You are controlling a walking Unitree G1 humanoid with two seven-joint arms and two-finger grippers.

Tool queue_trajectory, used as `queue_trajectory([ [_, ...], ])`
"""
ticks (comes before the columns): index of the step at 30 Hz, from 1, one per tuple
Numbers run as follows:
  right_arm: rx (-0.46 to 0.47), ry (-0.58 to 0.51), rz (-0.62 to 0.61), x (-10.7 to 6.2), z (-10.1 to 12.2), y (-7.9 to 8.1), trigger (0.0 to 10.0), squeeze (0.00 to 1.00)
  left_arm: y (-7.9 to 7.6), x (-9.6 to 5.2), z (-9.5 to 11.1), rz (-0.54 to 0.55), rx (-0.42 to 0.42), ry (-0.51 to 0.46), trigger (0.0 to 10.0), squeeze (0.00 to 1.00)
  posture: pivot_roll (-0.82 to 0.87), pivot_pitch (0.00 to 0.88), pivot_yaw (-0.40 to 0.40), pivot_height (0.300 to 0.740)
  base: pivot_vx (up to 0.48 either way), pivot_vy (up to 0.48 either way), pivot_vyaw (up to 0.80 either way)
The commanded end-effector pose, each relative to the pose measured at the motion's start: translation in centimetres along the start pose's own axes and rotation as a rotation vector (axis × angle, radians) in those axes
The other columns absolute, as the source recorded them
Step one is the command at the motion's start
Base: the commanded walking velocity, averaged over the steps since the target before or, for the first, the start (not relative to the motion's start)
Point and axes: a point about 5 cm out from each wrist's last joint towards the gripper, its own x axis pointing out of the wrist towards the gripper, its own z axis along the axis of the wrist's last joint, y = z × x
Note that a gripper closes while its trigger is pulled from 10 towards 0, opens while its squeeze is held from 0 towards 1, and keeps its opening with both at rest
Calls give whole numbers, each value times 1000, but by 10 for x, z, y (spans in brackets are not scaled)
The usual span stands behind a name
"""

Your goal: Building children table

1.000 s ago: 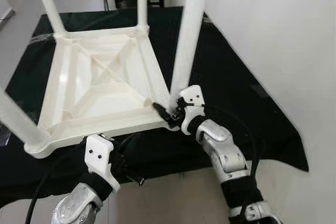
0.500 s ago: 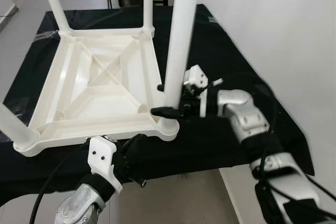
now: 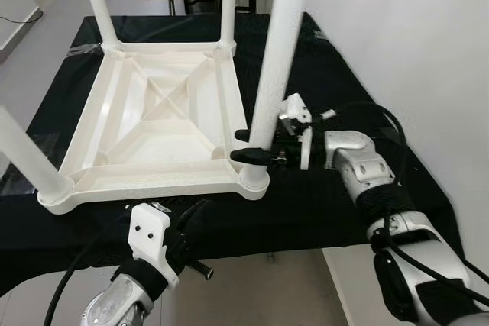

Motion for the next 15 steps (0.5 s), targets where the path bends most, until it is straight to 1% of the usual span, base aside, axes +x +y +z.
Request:
queue_trajectory([
  [1,22,47,-46,-6,-12,1,0,0,-1,-2,1,3,-6,1,10000,0,91,140,-78,740,0,0,0],
  [2,22,47,-46,-6,-12,1,0,0,-1,-2,1,3,-6,1,10000,0,91,140,-78,740,0,0,0],
  [3,8,63,-144,-5,-16,8,0,0,-1,-3,2,3,-6,0,10000,0,84,158,-77,740,0,0,0],
  [4,41,54,-402,6,-23,18,0,0,1,-5,3,3,-5,0,10000,0,72,170,-68,740,0,0,0],
  [6,41,54,-402,6,-23,18,0,0,1,-5,3,3,-5,0,10000,0,72,170,-68,740,0,0,0],
  [7,122,57,-764,10,-38,42,0,0,3,-6,5,3,-5,0,10000,0,54,184,-55,740,0,0,0],
  [8,109,63,-887,11,-38,58,0,0,5,-6,5,2,-4,2,10000,0,57,179,-39,740,0,0,0],
  [9,134,59,-945,11,-40,60,0,0,6,-6,4,3,-6,3,10000,0,51,164,-42,740,0,0,0],
  [10,135,66,-911,15,-41,58,0,0,6,-5,4,2,-7,3,10000,0,67,162,-55,740,0,0,0],
  [11,135,66,-911,15,-41,58,0,0,6,-5,4,2,-7,3,10000,0,67,162,-55,740,0,0,0],
  [12,117,69,-852,21,-41,56,0,0,6,-4,4,1,-7,3,10000,0,84,165,-69,740,0,0,0],
  [13,103,74,-815,29,-41,58,0,0,6,-3,4,5,-5,0,10000,0,76,162,-70,740,0,0,0],
  [14,103,74,-815,29,-41,58,0,0,6,-3,4,5,-5,0,10000,0,76,162,-70,740,0,0,0],
  [15,83,78,-778,36,-40,62,0,0,6,-3,4,10,-2,-2,10000,0,76,161,-69,740,0,0,0],
])
